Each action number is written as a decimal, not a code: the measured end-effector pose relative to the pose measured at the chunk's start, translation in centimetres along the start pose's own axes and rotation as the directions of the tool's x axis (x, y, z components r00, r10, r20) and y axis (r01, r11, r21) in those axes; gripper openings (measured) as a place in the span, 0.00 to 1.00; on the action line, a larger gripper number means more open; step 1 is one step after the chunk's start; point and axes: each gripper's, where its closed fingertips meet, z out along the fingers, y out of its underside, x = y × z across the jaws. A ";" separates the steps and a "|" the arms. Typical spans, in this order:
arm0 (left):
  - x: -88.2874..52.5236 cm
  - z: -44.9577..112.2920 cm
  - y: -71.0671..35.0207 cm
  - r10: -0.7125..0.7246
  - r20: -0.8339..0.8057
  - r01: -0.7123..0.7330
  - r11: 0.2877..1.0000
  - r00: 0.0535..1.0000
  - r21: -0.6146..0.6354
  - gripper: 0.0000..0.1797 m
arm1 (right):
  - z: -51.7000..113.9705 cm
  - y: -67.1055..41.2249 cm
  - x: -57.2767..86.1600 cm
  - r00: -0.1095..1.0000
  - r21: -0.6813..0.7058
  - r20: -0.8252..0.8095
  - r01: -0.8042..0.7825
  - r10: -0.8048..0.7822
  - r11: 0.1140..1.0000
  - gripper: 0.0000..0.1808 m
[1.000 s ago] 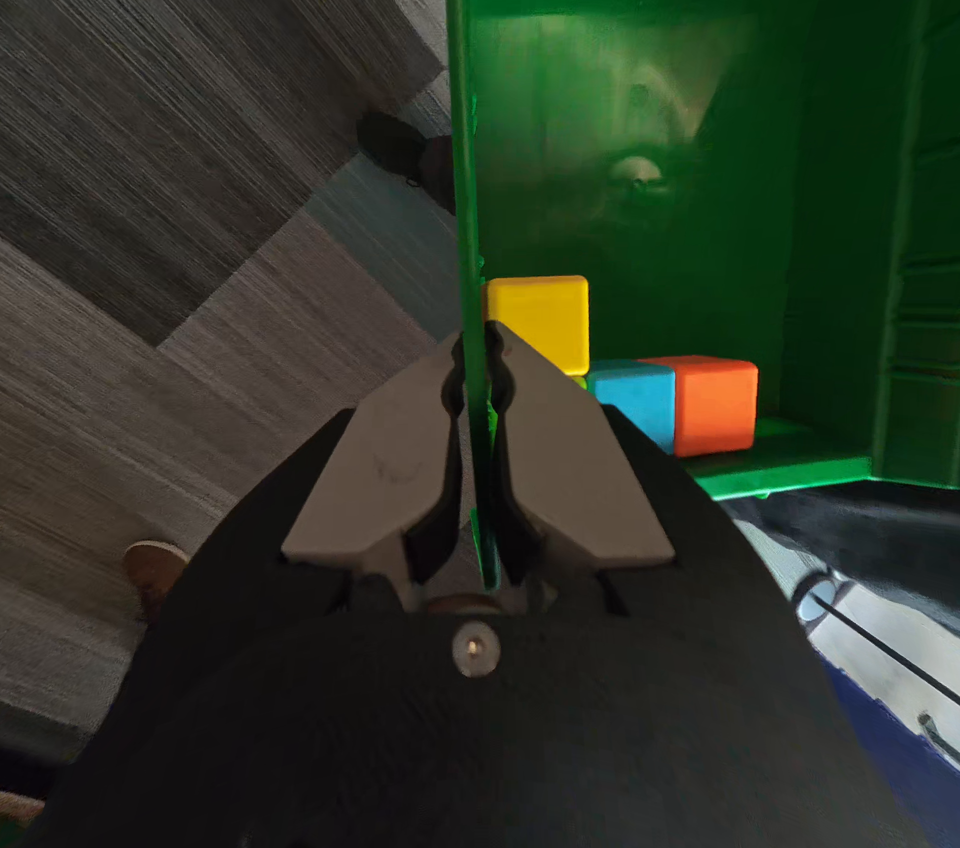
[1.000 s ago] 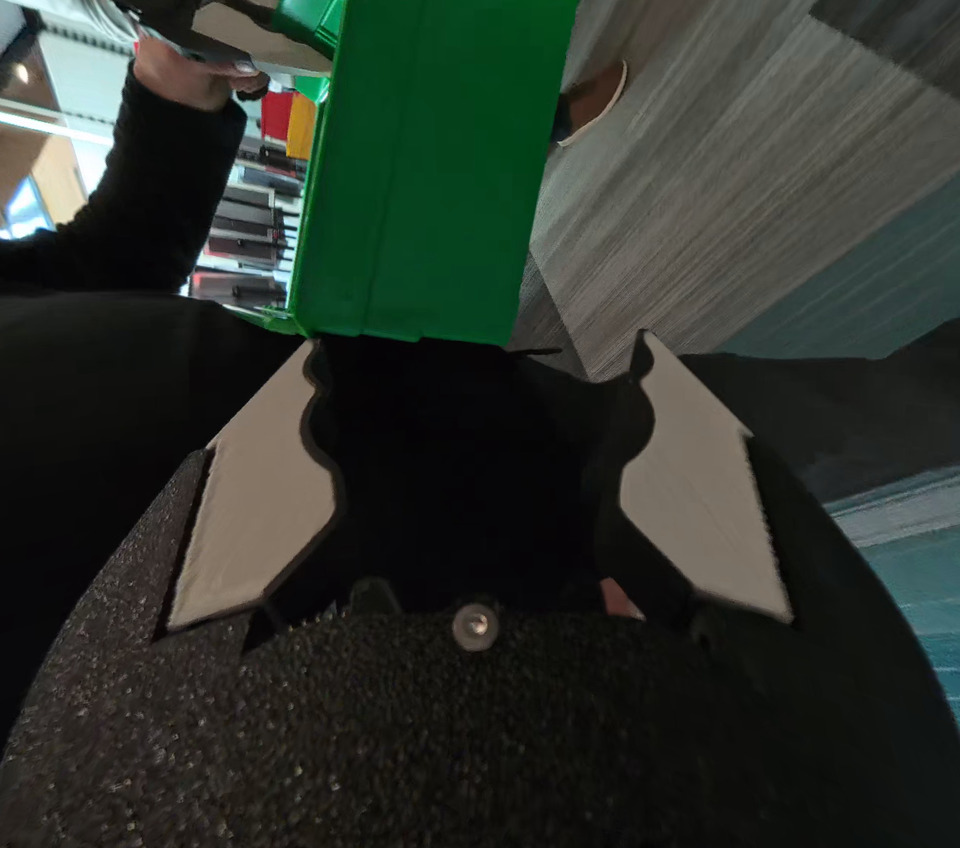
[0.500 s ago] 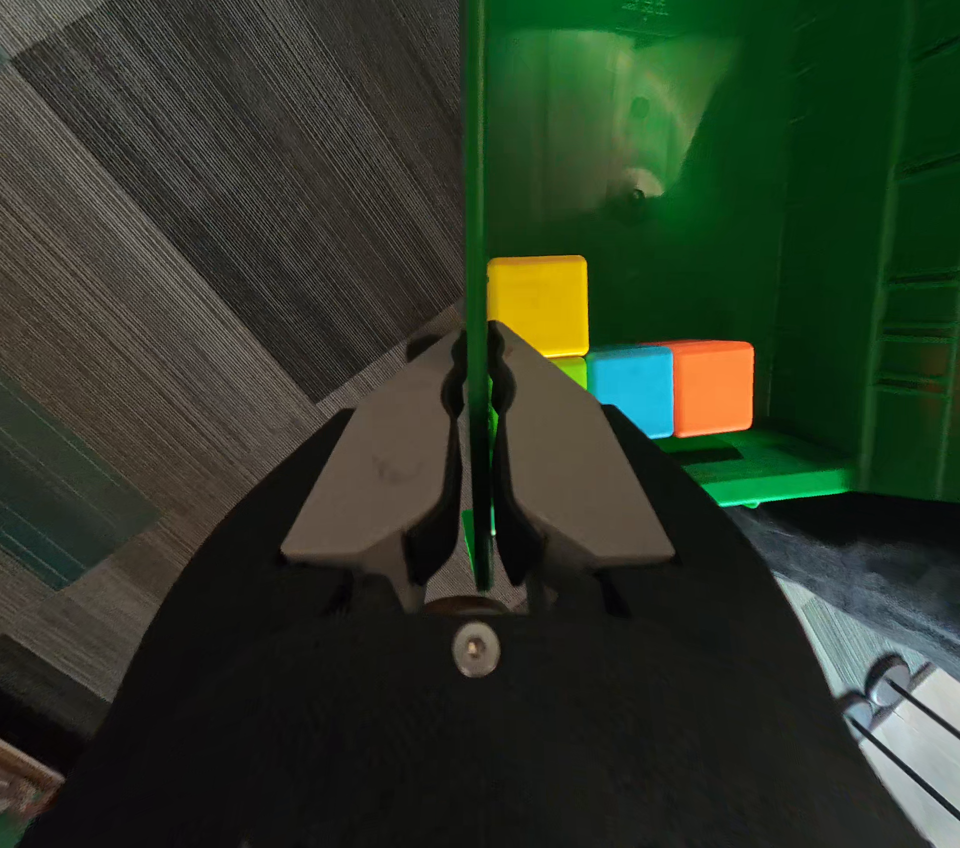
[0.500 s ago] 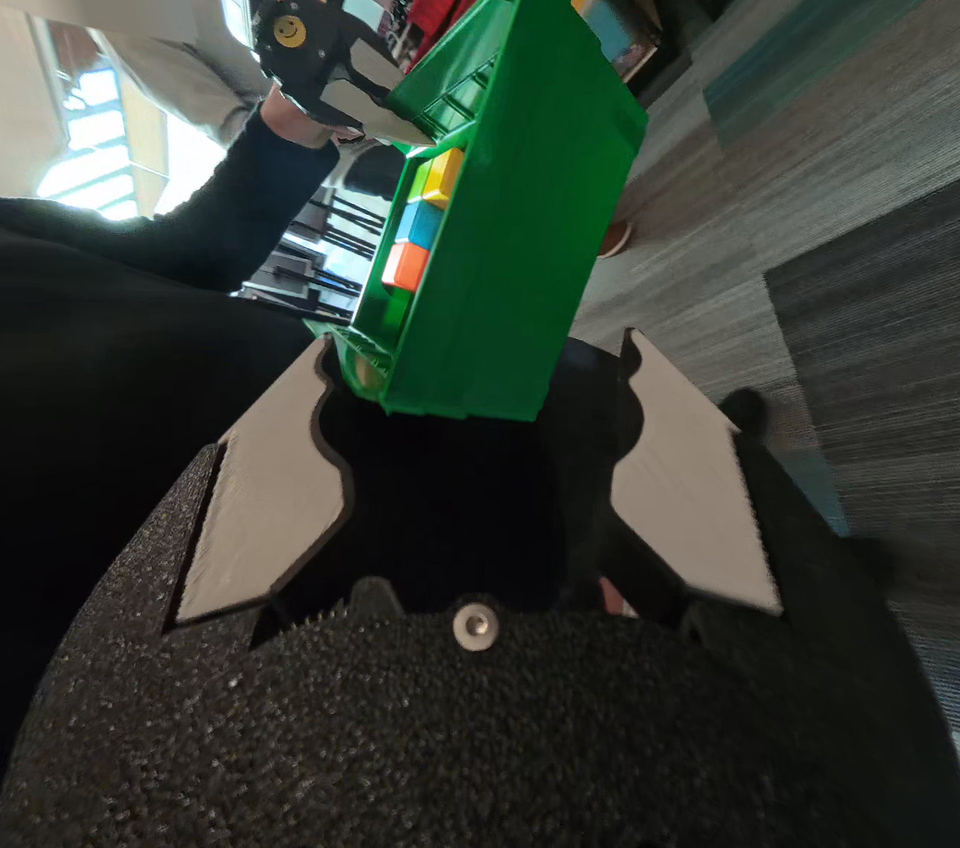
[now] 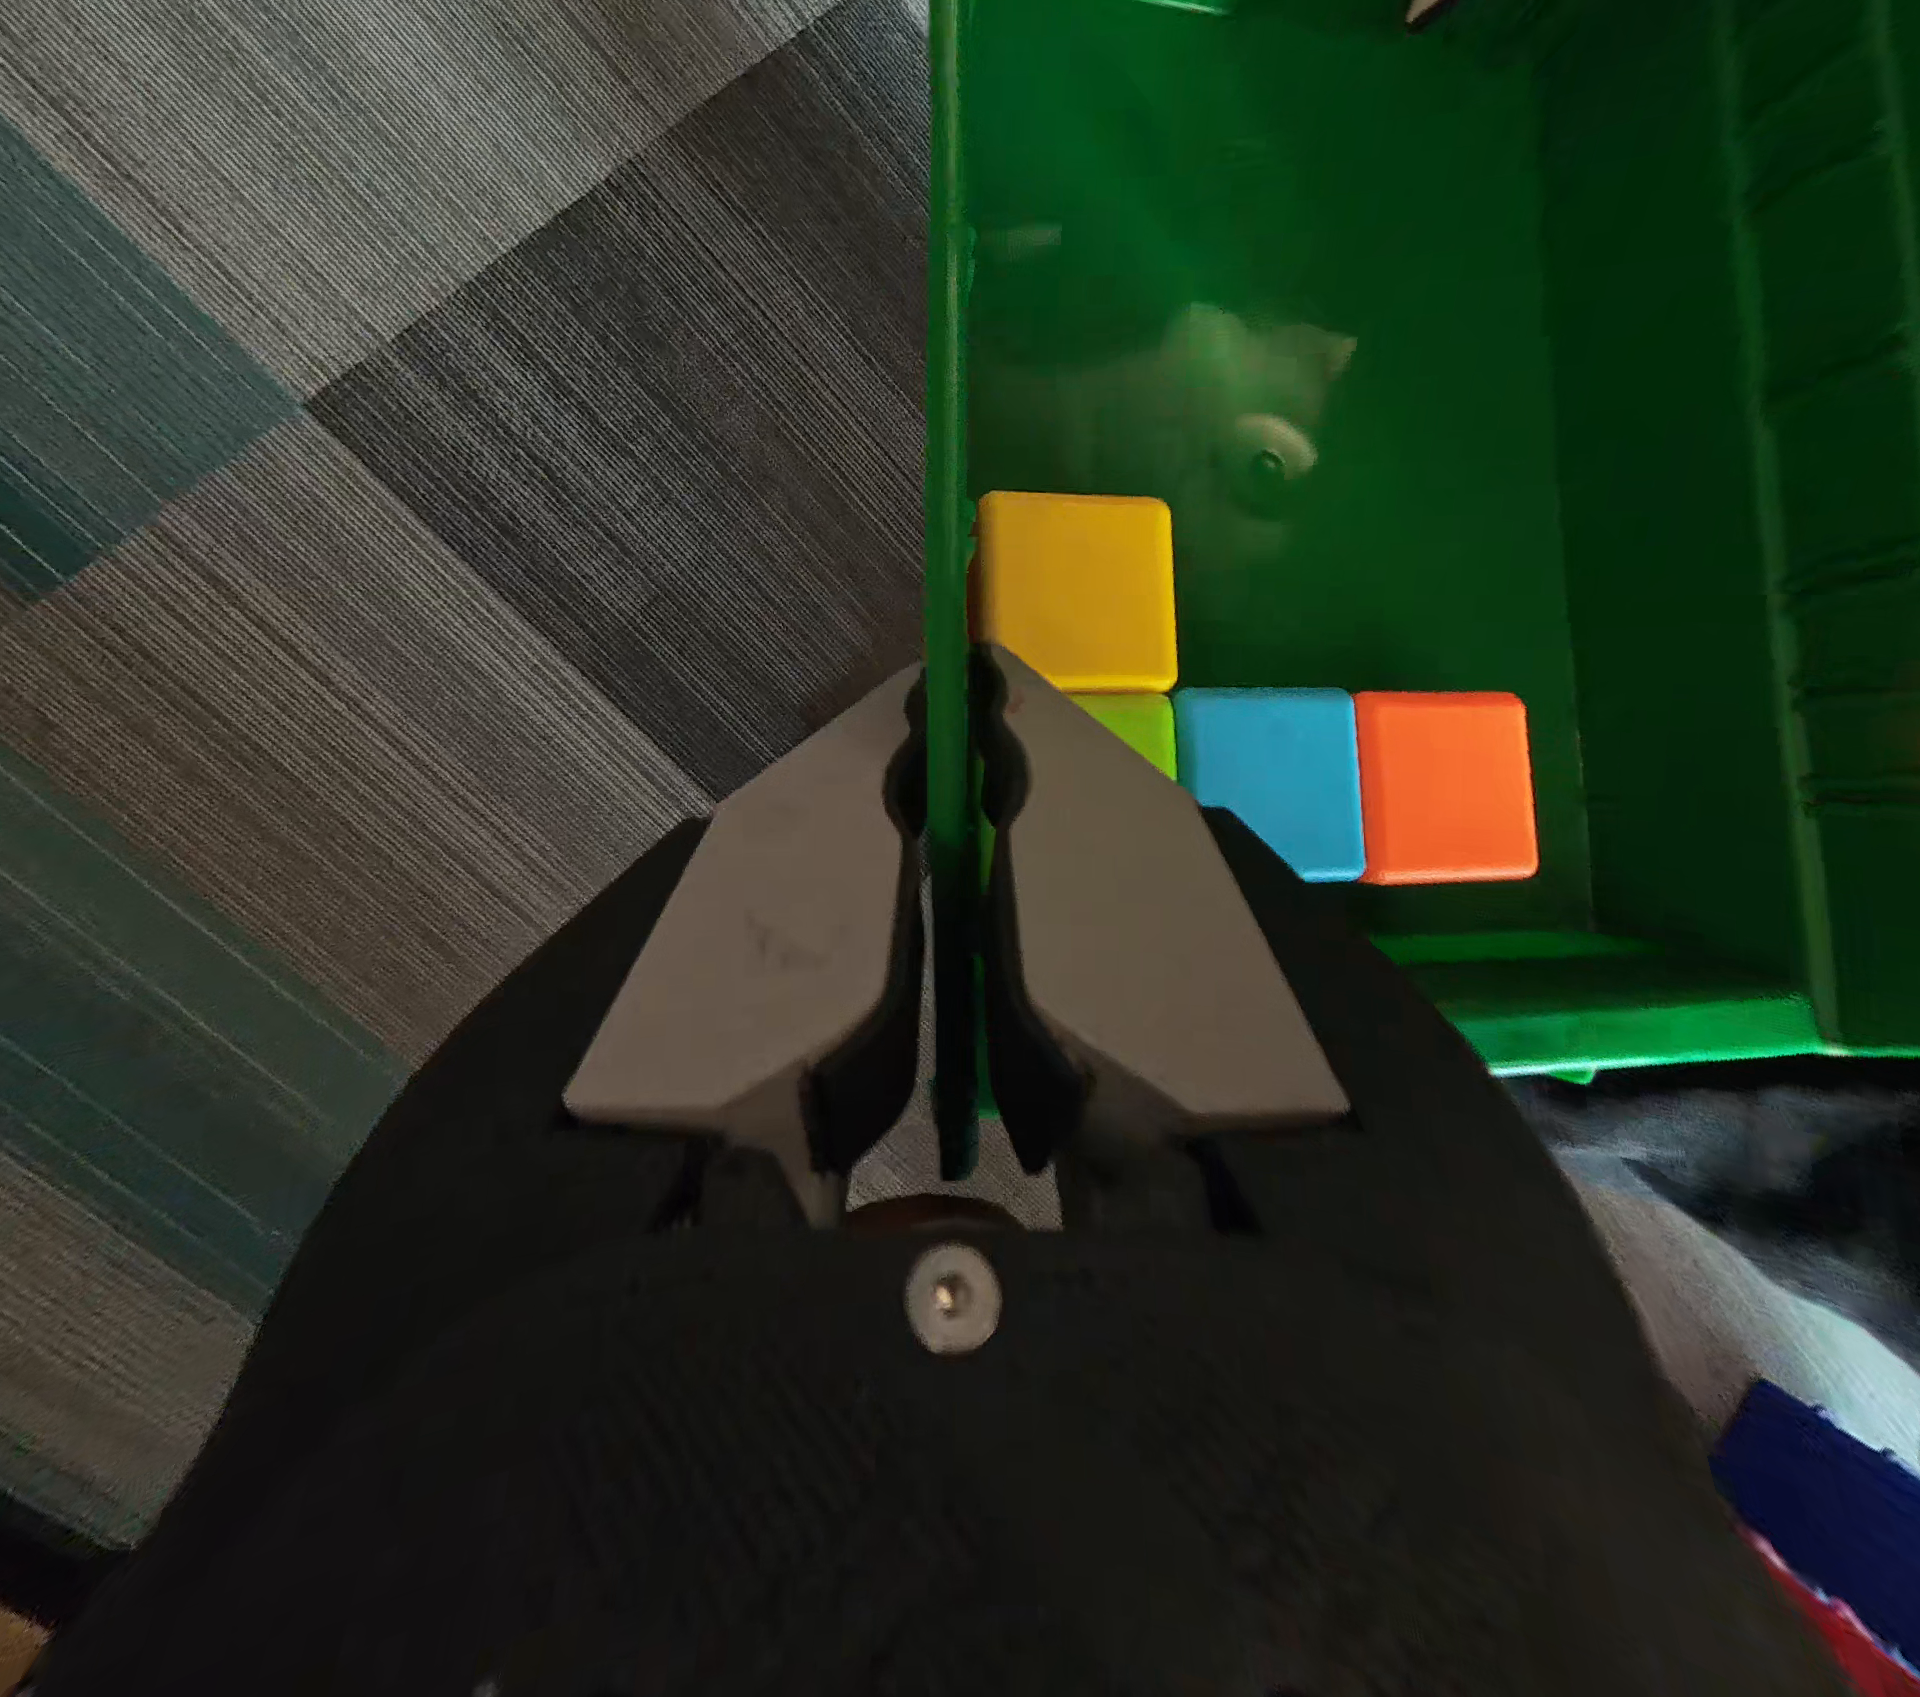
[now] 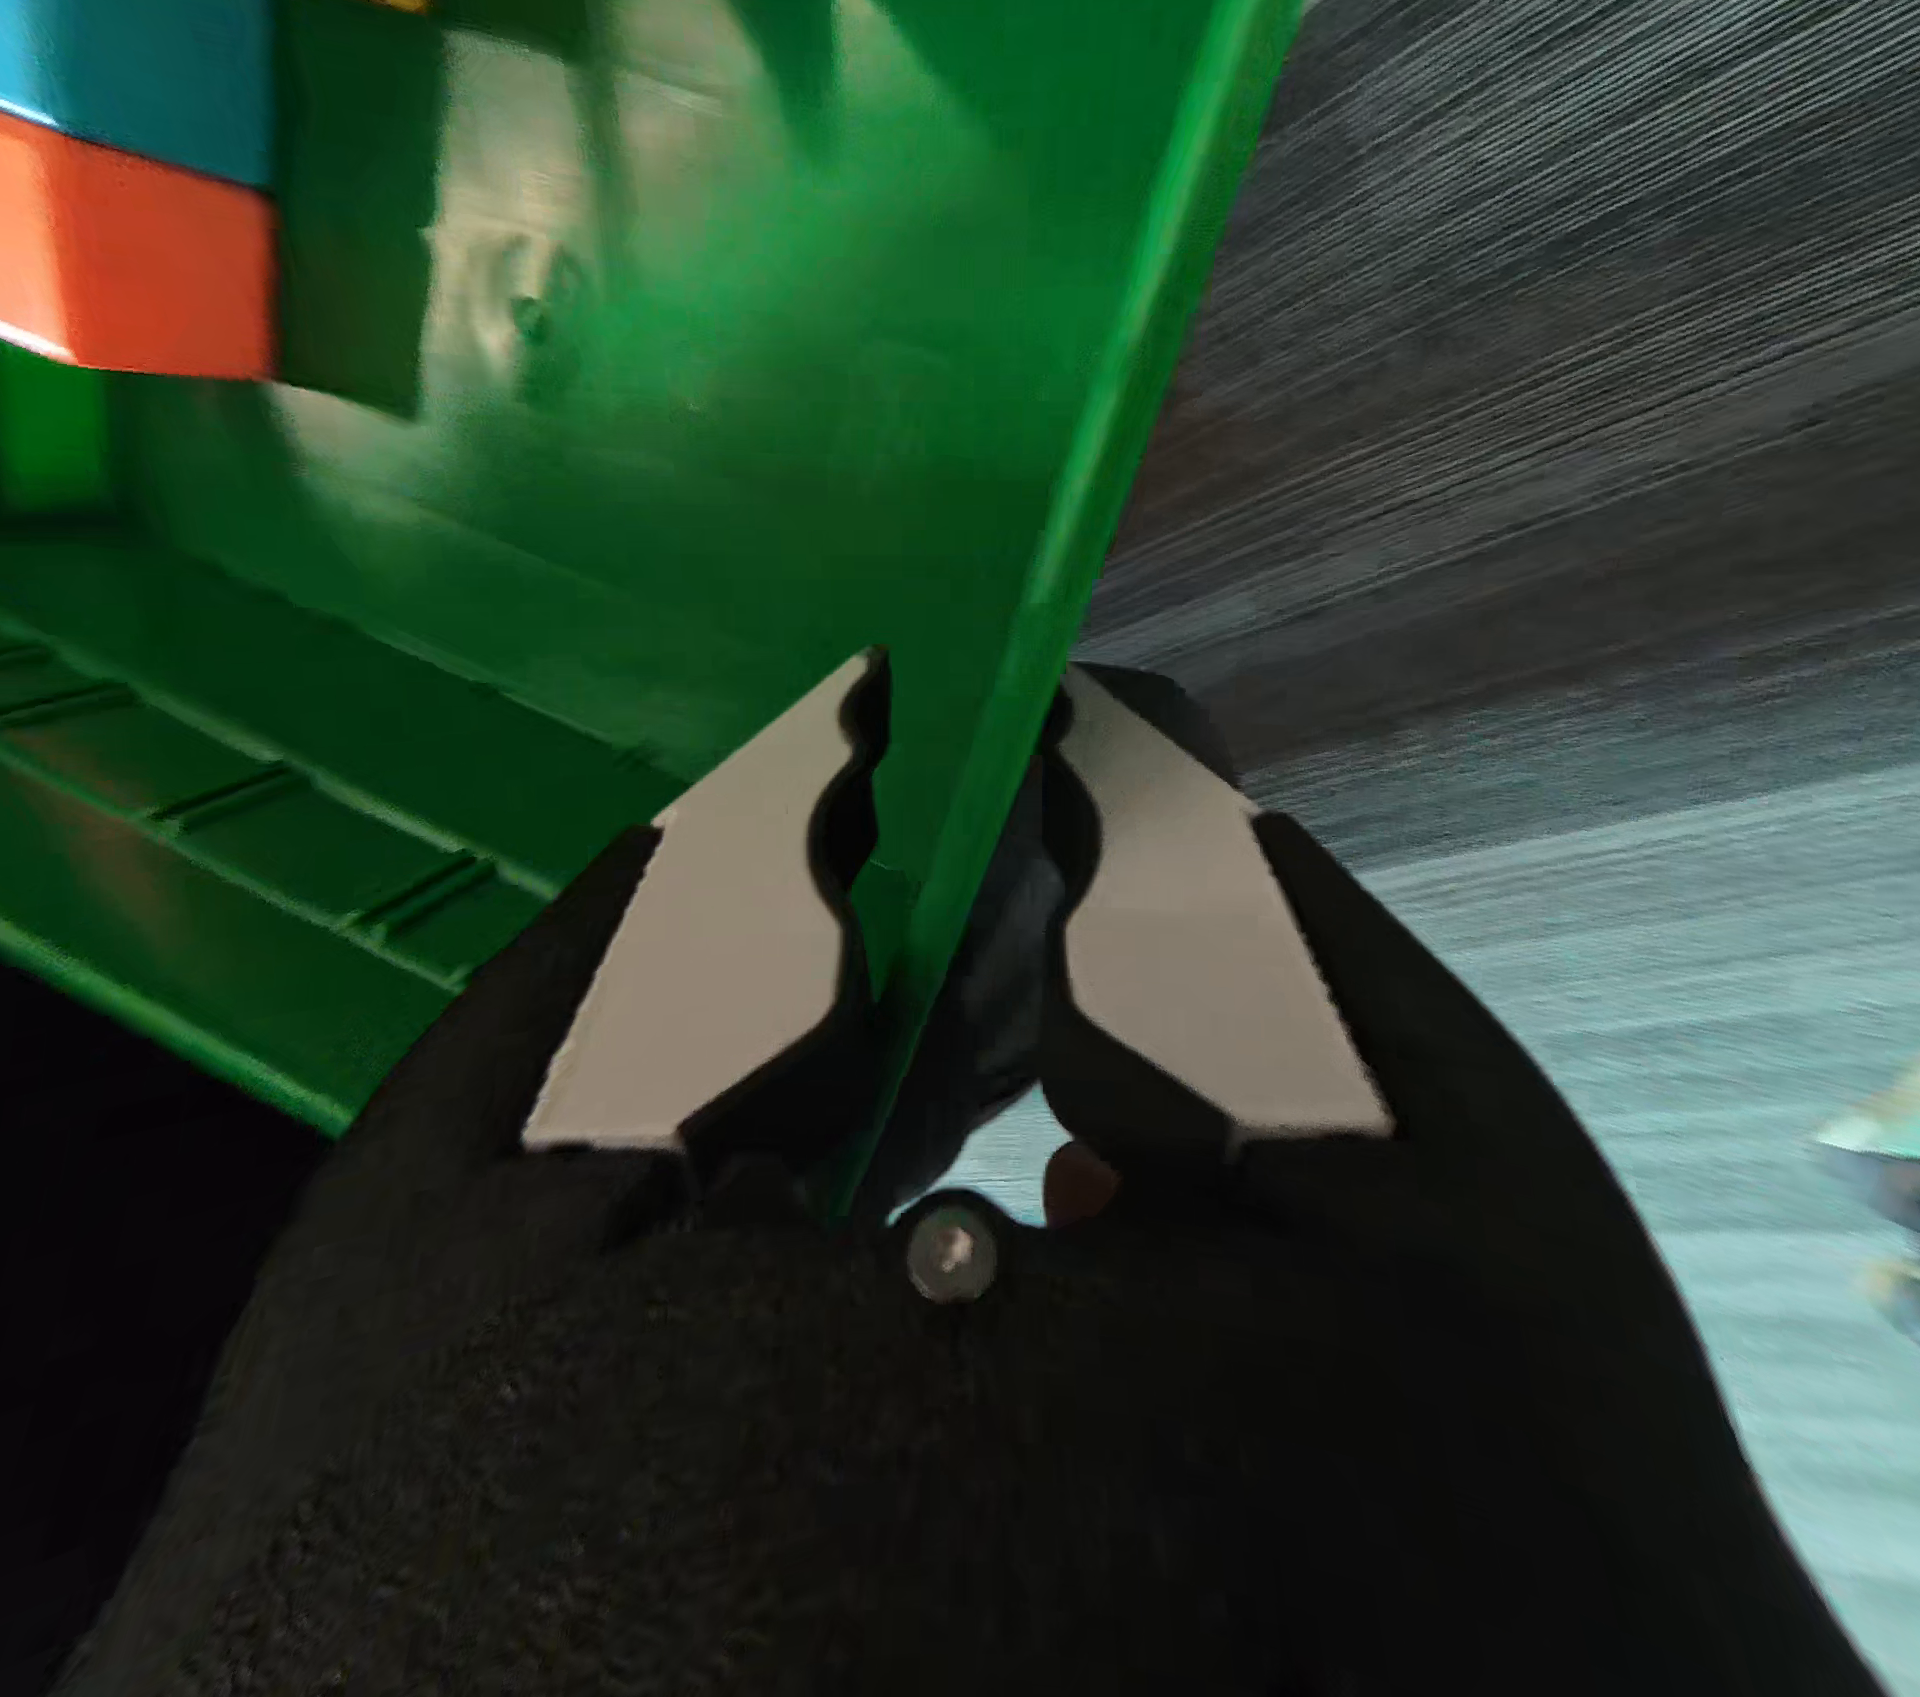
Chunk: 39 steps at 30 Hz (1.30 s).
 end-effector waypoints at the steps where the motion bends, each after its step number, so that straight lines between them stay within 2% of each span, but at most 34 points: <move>1: -1.7 -0.5 0.2 -0.026 -0.008 0.026 1.000 1.000 0.002 0.01 | 0.5 -1.5 0.4 1.000 -0.020 -0.022 0.005 -0.005 1.000 0.11; 4: -5.8 -1.8 0.8 -0.062 0.007 0.062 0.998 0.998 0.015 0.01 | 2.6 -5.5 0.8 1.000 -0.089 0.031 -0.001 0.003 0.996 0.09; 10: -13.3 -3.9 1.7 -0.137 0.073 0.138 0.990 0.988 -0.003 0.02 | 6.1 -14.4 3.7 0.996 -0.146 0.036 0.086 -0.082 0.985 0.05; 14: -18.8 -5.4 2.0 -0.229 0.128 0.234 0.972 0.965 -0.026 0.02 | 8.9 -21.0 5.6 0.983 -0.125 0.174 0.088 -0.065 0.988 0.02; 17: -23.5 -6.7 1.2 -0.359 0.150 0.364 0.931 0.921 -0.005 0.03 | 10.3 -26.4 7.3 0.962 -0.134 0.253 0.140 -0.103 0.981 0.03; 20: -27.1 -8.0 -1.3 -0.488 0.090 0.487 0.873 0.868 0.035 0.09 | 10.1 -32.2 9.8 0.949 -0.145 0.283 0.186 -0.139 0.972 0.02; 22: -29.6 -9.3 -3.6 -0.547 0.047 0.544 0.837 0.836 0.058 0.20 | 9.3 -35.7 11.4 0.940 -0.140 0.292 0.223 -0.175 0.965 0.01; 25: -34.5 -12.4 -7.3 -0.557 0.105 0.541 0.828 0.824 0.150 0.29 | 7.9 -40.3 13.3 0.925 -0.127 0.310 0.268 -0.219 0.955 0.01; 26: -36.0 -13.3 -8.5 -0.573 0.115 0.549 0.815 0.812 0.182 0.29 | 7.4 -41.7 13.9 0.921 -0.124 0.313 0.281 -0.231 0.952 0.01; 29: -39.2 -14.6 -10.4 -0.591 0.135 0.563 0.802 0.795 0.199 0.36 | 5.6 -46.1 16.2 0.925 -0.100 0.244 0.324 -0.293 0.941 0.01; 31: -41.1 -14.8 -11.2 -0.587 0.155 0.556 0.806 0.794 0.202 0.36 | 4.3 -48.8 18.0 0.925 -0.093 0.158 0.362 -0.345 0.927 0.01; 33: -42.2 -14.3 -12.3 -0.595 0.102 0.571 0.798 0.797 0.193 0.40 | 3.3 -51.1 19.1 0.923 -0.087 0.109 0.379 -0.370 0.921 0.01; 35: -43.1 -13.3 -12.9 -0.588 0.049 0.577 0.804 0.807 0.144 0.42 | 2.8 -53.1 19.6 0.924 -0.076 0.090 0.378 -0.372 0.923 0.01; 39: -46.4 -11.4 -11.0 -0.535 0.099 0.537 0.844 0.839 0.003 0.46 | 2.6 -56.5 19.6 0.926 -0.068 0.059 0.378 -0.374 0.924 0.01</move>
